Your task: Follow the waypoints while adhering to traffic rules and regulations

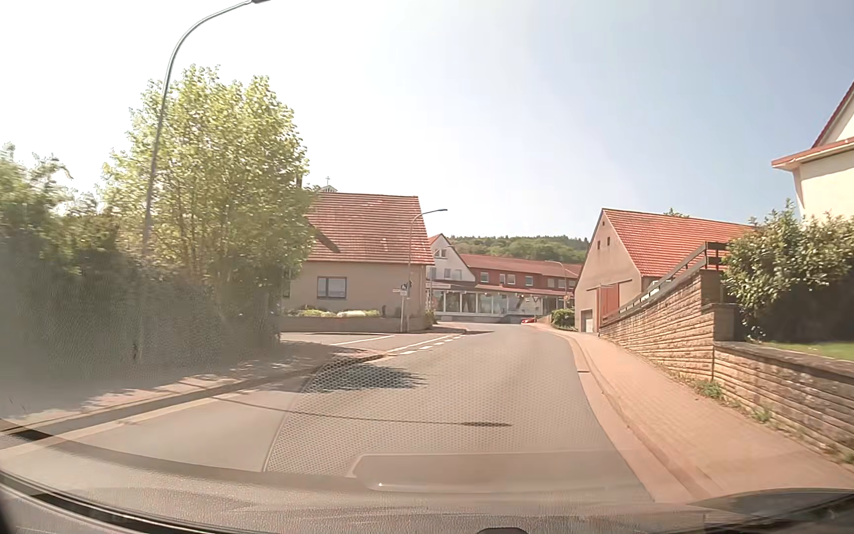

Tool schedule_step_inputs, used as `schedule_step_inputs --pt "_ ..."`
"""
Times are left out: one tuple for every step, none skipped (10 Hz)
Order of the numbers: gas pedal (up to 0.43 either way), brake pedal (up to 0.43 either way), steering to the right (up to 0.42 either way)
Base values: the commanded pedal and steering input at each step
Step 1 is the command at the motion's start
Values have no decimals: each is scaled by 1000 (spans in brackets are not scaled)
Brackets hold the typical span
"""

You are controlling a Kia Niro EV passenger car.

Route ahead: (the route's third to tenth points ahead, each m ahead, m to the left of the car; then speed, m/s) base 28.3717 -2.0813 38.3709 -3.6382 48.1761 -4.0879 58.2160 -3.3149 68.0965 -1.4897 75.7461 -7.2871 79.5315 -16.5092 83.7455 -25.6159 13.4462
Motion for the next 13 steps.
schedule_step_inputs --pt "228 0 72" --pt "228 0 71" --pt "228 0 69" --pt "228 0 65" --pt "228 0 60" --pt "228 0 54" --pt "228 0 47" --pt "228 0 35" --pt "228 0 23" --pt "220 0 15" --pt "220 0 9" --pt "209 0 6" --pt "177 0 4"
